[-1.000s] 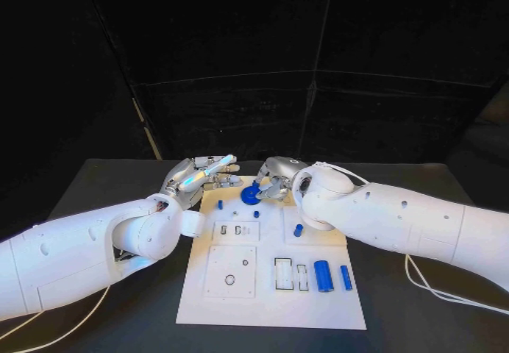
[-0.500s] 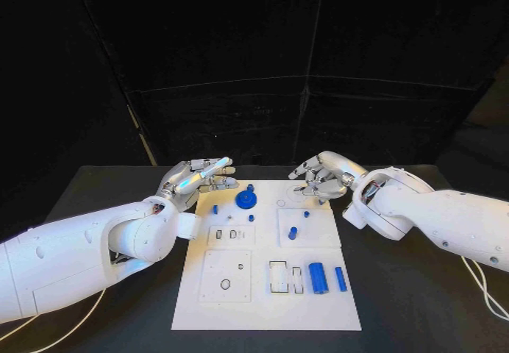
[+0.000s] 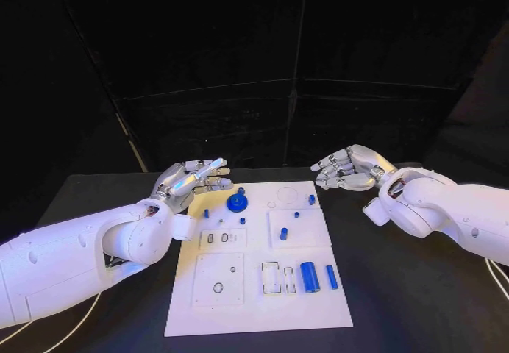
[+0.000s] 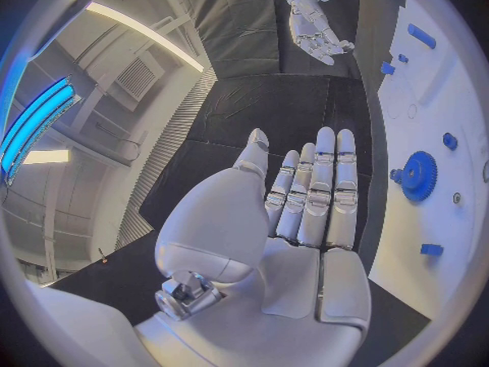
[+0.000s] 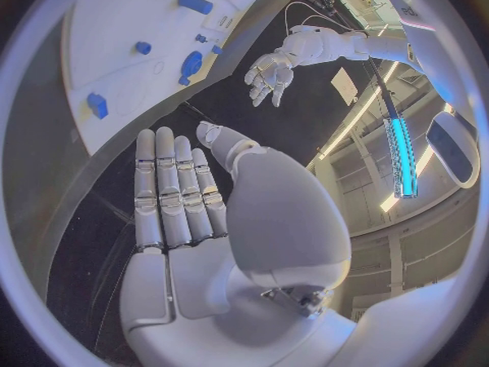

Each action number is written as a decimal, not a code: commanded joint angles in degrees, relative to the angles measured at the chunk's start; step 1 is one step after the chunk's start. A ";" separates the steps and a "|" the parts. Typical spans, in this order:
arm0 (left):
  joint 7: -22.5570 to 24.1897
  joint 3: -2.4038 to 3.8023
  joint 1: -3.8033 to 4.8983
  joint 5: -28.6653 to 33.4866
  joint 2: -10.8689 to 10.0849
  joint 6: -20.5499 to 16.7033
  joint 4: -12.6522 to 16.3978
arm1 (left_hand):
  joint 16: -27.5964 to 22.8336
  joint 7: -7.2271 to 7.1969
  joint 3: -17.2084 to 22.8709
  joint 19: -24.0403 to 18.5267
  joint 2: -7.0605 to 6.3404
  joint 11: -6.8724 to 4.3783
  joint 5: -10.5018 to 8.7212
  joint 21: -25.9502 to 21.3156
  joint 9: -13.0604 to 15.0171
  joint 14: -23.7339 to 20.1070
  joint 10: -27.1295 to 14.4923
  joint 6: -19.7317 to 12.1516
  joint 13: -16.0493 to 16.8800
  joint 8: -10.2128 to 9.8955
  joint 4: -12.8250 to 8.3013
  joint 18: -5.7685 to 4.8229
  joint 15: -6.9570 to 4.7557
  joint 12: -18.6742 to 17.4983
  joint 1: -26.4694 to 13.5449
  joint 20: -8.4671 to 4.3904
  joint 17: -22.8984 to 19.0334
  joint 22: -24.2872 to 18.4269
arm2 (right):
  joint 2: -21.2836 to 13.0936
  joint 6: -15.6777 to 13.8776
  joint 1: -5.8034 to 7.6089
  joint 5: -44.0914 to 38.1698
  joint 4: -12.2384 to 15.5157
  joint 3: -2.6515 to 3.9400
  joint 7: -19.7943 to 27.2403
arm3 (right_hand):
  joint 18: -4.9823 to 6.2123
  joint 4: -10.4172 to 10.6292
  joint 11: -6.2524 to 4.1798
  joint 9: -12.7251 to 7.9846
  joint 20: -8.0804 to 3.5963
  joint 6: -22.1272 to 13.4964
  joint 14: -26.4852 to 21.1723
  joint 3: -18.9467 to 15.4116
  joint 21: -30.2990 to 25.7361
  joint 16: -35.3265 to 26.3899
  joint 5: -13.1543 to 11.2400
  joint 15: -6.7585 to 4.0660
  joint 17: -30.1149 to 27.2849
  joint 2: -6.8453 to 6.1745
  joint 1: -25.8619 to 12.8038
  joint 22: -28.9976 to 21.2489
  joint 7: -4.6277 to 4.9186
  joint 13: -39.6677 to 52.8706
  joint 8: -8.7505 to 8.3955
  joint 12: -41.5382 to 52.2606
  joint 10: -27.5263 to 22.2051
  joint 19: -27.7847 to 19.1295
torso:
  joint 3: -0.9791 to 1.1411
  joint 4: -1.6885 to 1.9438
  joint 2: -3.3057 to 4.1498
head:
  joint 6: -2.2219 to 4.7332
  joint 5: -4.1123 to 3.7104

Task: Assemble the parts on the task board

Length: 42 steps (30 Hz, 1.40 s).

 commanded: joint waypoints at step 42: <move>0.28 -0.19 -0.57 -0.07 1.11 1.96 -1.52 | -0.38 0.24 0.02 0.44 0.29 -0.06 0.26 -0.35 -0.07 0.35 0.38 0.40 -0.04 -0.26 -0.43 0.74 0.24 -0.22 0.03 -0.05 0.08 -0.11 | 7.35 -3.65 -5.77 -22.29 -10.86 0.01 -7.99 | -7.62 1.29 -1.44 0.03 -3.14 -3.62 28.35 -18.74 45.91 68.42 3.38 -3.03 63.38 3.61 -0.28 53.87 -0.95 65.29 5.47 65.62 22.62 37.49 | 0.03 0.09 -0.05 | -0.99 -0.57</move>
